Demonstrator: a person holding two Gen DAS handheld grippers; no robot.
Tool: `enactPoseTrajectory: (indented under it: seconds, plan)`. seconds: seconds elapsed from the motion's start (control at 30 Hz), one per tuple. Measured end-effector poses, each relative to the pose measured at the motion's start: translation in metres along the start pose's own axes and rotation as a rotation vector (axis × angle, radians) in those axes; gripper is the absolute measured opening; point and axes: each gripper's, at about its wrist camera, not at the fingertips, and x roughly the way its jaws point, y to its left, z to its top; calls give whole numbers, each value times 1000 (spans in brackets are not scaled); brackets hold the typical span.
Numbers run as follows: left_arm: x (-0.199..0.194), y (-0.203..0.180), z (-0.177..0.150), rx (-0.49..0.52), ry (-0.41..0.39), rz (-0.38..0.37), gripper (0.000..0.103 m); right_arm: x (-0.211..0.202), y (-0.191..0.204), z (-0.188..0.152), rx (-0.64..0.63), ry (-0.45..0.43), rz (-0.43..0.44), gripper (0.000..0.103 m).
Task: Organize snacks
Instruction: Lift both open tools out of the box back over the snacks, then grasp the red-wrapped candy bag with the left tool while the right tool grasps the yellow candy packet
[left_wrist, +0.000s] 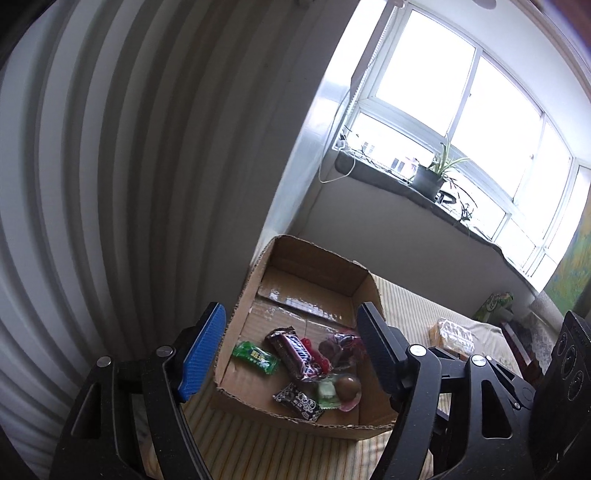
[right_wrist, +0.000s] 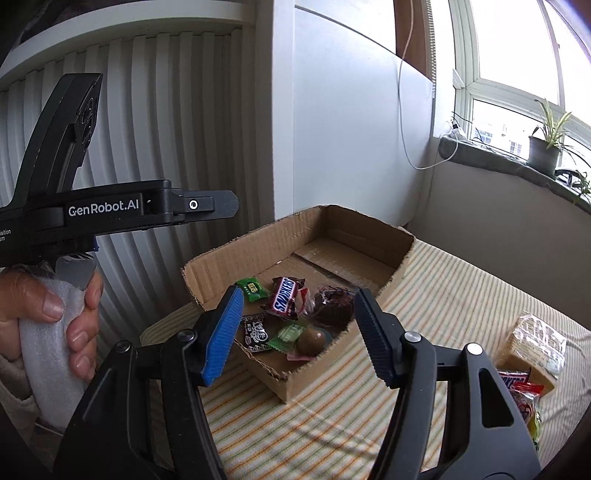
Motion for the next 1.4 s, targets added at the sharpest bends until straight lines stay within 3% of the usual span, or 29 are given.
enactPoseTrajectory:
  seconds: [0.23, 0.53, 0.7, 1.13, 1.27, 1.4]
  plan:
    - [13, -63, -12, 104, 49, -55, 74, -48, -59, -35, 116, -21, -104, 65]
    - [32, -162, -39, 267, 119, -181, 74, -128, -149, -93, 290, -39, -317, 65]
    - [30, -203, -49, 352, 126, -232, 74, -156, -178, -120, 331, -18, -389, 65]
    - [28, -234, -63, 415, 150, -251, 74, -163, -188, -132, 358, -12, -395, 65]
    - [36, -237, -70, 413, 171, -260, 75, -152, -188, -139, 366, 32, -394, 66]
    - [56, -234, -94, 406, 241, -265, 75, -141, -185, -155, 379, 88, -390, 66]
